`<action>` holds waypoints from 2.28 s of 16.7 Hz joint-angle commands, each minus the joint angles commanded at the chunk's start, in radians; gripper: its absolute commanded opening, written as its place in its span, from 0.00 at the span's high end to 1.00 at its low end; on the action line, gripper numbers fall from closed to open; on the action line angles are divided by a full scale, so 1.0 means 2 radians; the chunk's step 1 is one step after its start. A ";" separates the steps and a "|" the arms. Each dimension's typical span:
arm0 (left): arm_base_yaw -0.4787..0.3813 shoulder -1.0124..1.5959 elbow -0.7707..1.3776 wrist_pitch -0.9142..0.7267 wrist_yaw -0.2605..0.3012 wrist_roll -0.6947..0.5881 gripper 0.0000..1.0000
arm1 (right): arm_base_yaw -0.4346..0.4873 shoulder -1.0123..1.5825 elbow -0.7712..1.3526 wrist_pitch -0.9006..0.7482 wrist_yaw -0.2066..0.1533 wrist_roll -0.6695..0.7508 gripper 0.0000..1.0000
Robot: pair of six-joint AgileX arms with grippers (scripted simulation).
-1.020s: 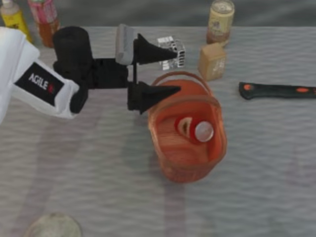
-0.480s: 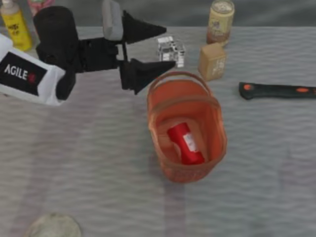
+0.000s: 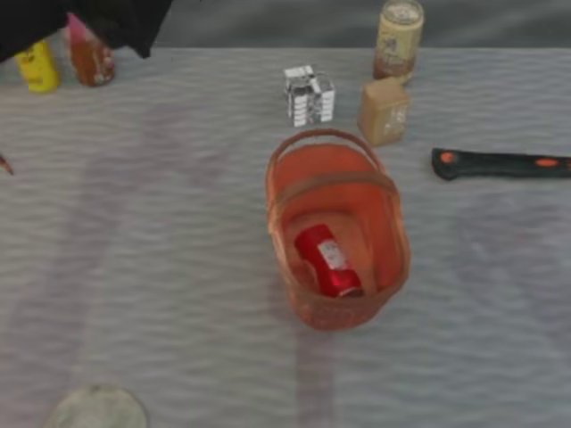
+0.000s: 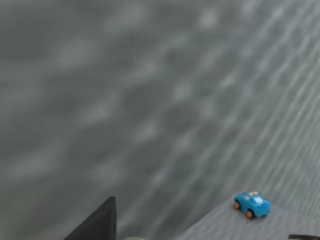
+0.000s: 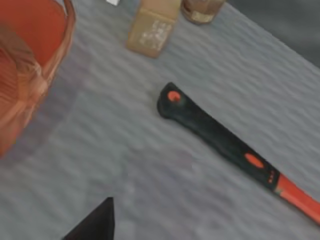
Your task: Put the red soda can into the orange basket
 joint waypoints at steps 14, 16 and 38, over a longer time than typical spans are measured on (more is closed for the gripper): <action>0.071 -0.666 -0.407 -0.309 -0.359 0.043 0.00 | 0.176 0.690 0.692 -0.434 0.007 -0.288 0.00; 0.073 -0.705 -0.441 -0.332 -0.381 0.053 0.00 | 0.188 0.730 0.731 -0.461 0.006 -0.306 0.00; 0.074 -0.724 -0.459 -0.343 -0.391 0.059 0.00 | 0.195 0.735 0.686 -0.424 0.006 -0.315 0.30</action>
